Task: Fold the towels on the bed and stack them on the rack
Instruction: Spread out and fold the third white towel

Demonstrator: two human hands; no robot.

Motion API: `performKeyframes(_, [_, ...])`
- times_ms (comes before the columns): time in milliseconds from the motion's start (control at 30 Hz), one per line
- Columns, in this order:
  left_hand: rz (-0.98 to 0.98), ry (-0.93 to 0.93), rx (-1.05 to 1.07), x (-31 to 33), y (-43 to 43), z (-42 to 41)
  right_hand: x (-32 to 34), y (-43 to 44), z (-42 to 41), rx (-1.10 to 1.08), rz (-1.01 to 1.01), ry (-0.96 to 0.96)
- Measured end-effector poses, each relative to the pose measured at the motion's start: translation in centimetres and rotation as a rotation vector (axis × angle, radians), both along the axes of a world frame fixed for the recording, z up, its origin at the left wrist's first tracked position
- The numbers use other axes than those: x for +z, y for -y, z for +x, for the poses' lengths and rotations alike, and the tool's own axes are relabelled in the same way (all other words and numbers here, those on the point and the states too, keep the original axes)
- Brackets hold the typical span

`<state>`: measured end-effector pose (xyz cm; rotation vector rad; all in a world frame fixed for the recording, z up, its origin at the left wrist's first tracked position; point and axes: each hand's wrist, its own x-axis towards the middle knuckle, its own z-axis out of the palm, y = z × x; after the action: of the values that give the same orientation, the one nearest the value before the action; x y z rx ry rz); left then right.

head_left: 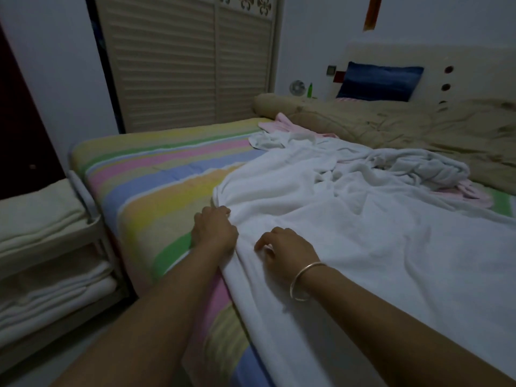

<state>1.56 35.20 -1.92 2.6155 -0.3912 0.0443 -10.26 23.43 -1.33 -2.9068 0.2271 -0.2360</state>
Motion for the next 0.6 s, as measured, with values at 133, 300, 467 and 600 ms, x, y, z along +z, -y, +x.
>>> performKeyframes(133, [0.238, 0.041, 0.059, 2.2, -0.6, 1.8, 1.6, 0.5, 2.0, 0.027, -0.008, -0.161])
performKeyframes(300, [0.358, 0.111, 0.102, 5.1, -4.2, 2.0, 5.9, -1.3, 4.3, 0.058, -0.113, -0.455])
performKeyframes(467, [0.725, -0.215, 0.109, 3.6, -8.7, 5.5, 6.2, -2.7, 8.5, 0.046, -0.089, -0.264])
performKeyframes(600, [0.756, -0.349, 0.096, 4.2, -8.0, 10.0, 4.2, -1.2, 12.3, -0.006, -0.055, -0.114])
